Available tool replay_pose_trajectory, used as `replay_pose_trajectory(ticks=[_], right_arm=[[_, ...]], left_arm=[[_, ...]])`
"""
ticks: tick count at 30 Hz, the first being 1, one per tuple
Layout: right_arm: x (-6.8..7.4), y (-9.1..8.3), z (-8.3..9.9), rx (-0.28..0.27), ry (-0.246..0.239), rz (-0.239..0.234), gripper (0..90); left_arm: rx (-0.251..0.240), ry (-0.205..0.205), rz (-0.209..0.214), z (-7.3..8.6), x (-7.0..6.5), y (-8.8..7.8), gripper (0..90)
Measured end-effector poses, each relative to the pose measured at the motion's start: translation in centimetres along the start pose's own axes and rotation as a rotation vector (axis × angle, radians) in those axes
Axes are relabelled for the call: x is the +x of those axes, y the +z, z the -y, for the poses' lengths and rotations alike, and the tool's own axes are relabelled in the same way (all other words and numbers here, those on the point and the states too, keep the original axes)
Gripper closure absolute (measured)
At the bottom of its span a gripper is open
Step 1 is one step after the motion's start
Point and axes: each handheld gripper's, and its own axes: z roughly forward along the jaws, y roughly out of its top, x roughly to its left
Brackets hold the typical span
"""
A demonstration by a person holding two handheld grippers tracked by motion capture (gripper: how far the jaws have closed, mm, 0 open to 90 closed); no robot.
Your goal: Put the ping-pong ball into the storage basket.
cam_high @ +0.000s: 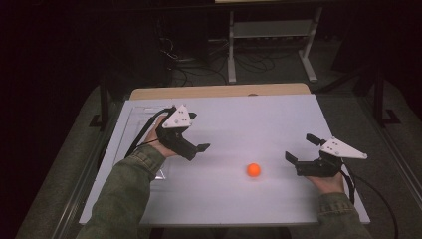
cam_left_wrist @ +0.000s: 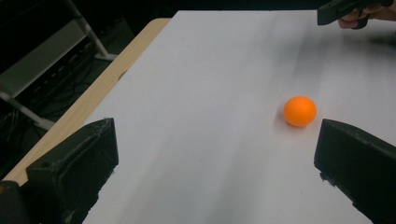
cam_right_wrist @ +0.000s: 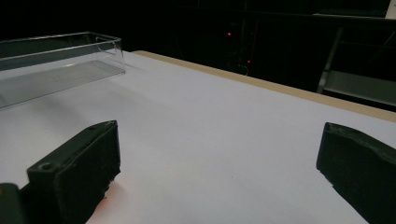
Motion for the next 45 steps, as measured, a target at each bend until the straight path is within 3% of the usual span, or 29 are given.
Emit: replay_pose_trajectory(ticks=[45], right_arm=[[0.0,0.0,0.0,-0.005,0.003,-0.005,0.0]], left_arm=[[0.102,0.063,0.118,-0.9,-1.8,5.7,0.0]])
